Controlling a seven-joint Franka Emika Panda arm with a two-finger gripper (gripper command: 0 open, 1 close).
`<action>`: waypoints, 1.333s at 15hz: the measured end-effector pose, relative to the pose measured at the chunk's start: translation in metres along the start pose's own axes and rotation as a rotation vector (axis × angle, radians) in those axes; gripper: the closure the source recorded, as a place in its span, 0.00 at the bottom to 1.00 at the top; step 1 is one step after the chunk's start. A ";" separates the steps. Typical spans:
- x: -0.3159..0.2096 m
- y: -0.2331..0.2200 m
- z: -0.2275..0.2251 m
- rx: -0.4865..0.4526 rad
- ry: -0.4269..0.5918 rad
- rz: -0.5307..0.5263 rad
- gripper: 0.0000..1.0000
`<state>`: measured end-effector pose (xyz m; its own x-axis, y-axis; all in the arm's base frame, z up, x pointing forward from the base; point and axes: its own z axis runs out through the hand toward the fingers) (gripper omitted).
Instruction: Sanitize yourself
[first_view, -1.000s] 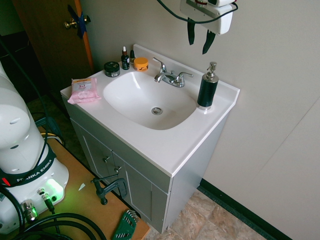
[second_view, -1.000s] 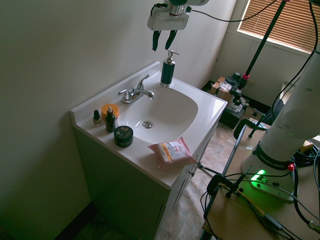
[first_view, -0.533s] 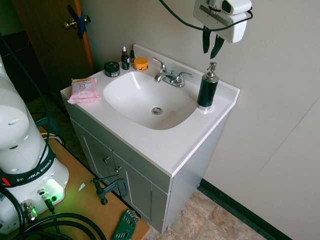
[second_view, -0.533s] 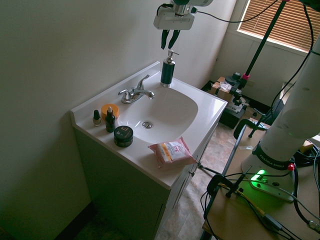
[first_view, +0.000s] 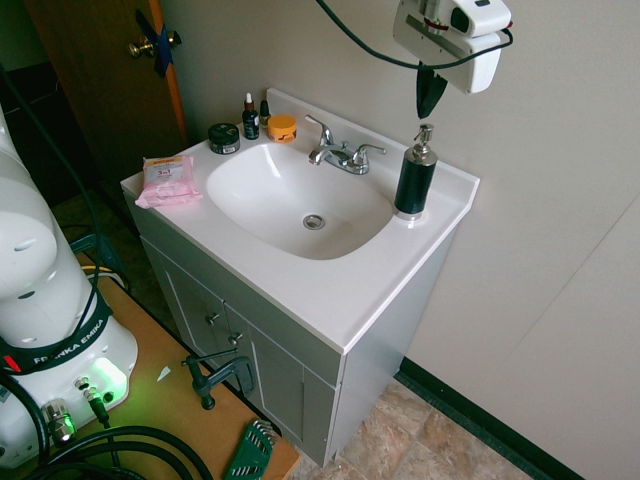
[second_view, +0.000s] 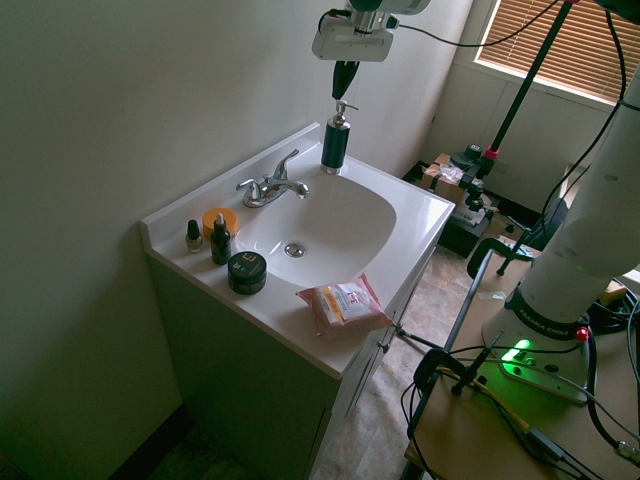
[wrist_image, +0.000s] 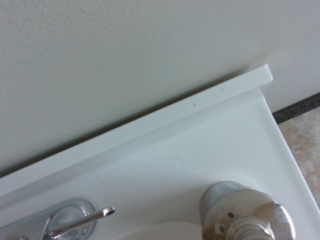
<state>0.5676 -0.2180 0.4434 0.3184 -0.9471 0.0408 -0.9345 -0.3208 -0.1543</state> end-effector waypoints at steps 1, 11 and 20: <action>0.003 0.002 0.002 -0.002 -0.001 0.005 1.00; 0.007 0.014 0.019 0.003 -0.015 0.021 1.00; -0.072 0.011 0.003 0.005 -0.048 -0.167 0.00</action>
<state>0.5349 -0.1532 0.4360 0.4764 -0.8790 0.0186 -0.8673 -0.4734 -0.1538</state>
